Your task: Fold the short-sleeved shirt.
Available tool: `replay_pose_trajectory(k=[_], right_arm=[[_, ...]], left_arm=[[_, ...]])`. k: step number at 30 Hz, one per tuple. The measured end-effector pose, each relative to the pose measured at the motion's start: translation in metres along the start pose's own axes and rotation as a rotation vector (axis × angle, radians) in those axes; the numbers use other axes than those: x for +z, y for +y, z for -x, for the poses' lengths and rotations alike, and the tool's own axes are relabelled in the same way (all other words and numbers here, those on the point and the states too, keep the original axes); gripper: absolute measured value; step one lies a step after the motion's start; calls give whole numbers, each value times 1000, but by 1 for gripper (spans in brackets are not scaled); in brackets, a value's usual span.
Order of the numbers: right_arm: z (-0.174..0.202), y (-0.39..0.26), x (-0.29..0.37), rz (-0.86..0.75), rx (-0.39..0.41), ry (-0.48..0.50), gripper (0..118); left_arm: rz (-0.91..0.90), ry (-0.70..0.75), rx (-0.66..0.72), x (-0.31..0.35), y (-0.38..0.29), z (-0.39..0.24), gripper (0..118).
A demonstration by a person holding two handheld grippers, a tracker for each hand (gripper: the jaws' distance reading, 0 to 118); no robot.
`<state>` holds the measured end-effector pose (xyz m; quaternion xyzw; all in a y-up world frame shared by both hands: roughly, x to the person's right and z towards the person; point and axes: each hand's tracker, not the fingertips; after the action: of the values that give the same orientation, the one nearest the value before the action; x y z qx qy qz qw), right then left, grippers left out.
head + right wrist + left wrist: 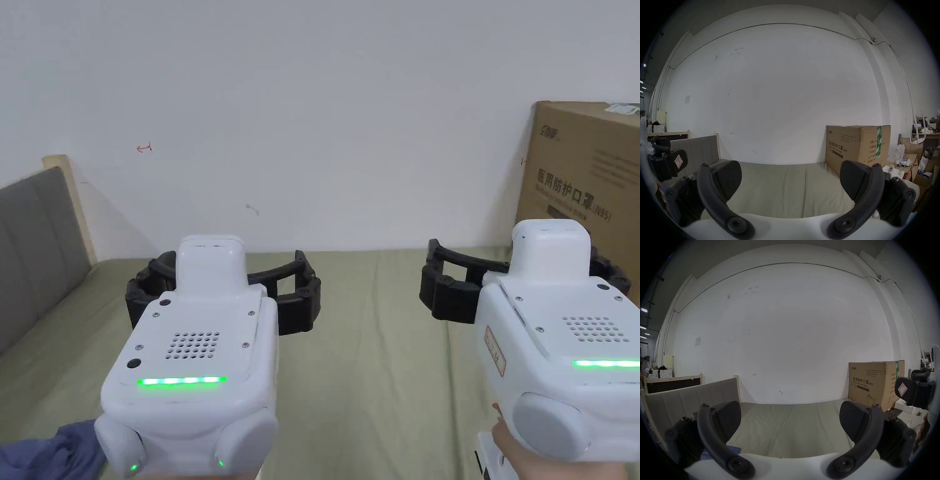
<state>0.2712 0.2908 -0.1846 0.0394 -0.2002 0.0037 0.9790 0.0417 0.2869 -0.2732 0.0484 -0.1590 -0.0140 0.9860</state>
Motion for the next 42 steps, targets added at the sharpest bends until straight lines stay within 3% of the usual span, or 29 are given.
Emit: replay_pose_trajectory(k=[42], right_arm=[[2, -3, 2, 23, -7, -6, 118]], left_arm=[[4, 15, 7, 0, -1, 2, 118]])
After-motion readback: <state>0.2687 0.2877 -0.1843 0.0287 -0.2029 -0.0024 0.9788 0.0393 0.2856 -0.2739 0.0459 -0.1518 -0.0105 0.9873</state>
